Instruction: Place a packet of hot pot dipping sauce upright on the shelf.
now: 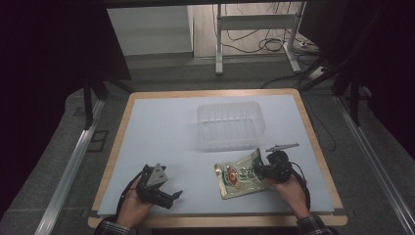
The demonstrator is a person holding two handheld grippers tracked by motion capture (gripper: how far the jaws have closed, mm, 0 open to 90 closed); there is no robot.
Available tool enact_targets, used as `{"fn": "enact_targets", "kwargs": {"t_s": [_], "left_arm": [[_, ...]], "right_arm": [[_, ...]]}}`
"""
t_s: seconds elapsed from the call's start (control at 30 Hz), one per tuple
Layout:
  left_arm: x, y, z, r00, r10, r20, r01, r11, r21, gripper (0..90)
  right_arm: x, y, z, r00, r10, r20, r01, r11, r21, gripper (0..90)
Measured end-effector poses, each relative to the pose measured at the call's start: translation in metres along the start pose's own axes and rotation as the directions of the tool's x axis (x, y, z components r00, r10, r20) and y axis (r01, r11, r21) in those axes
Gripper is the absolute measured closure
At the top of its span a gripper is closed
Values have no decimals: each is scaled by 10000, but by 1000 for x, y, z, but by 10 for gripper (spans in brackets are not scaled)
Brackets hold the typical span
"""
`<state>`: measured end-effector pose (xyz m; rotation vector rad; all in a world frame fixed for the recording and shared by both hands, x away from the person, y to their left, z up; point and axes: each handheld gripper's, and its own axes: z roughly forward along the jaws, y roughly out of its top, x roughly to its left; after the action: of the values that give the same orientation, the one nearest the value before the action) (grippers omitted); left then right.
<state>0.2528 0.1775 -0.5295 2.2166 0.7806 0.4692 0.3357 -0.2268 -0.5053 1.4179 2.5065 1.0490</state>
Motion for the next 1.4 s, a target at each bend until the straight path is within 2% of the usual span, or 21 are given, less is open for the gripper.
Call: {"fn": "enact_targets", "kwargs": {"t_s": [0.07,0.43,0.63,0.7,0.73,0.77,0.87,1.03,1.1,1.27,1.4], "left_arm": [[0,0,0,10000,-1,-10,1,10000,9,0],[0,0,0,10000,22,-47,-21,10000,44,0],[-1,0,1,10000,49,-70,-49,10000,61,0],[-1,0,1,9999,63,-78,-62,10000,68,0],[-1,0,1,9999,63,-78,-62,10000,68,0],[-1,0,1,9999,64,-89,-63,10000,65,0],[-1,0,1,9999,87,-94,-86,9999,89,0],[-1,0,1,9999,118,-106,-117,9999,99,0],[-2,1,1,9998,140,-110,-139,9998,115,0],[-2,1,1,9998,142,-116,-141,9998,113,0],[-2,1,0,9998,142,-126,-141,9998,104,0]], "right_arm": [[1,0,-3,10000,-19,-55,18,9999,-124,890],[0,6,-18,9937,700,-877,-741,9963,-435,893],[-1,12,-26,9757,1239,-1806,-1385,9879,-705,893],[0,14,-28,9672,1386,-2127,-1578,9845,-761,893],[0,14,-28,9672,1386,-2127,-1578,9845,-761,893],[0,16,-29,9564,1566,-2465,-1807,9804,-782,894],[1,20,-30,9376,1815,-2967,-2120,9745,-740,894],[6,26,-35,9211,1853,-3424,-2245,9713,-784,894],[8,29,-38,9203,1815,-3466,-2230,9712,-836,894],[10,36,-44,9250,1718,-3389,-2162,9714,-978,894],[9,39,-48,9243,1720,-3406,-2208,9691,-1097,894]]}}
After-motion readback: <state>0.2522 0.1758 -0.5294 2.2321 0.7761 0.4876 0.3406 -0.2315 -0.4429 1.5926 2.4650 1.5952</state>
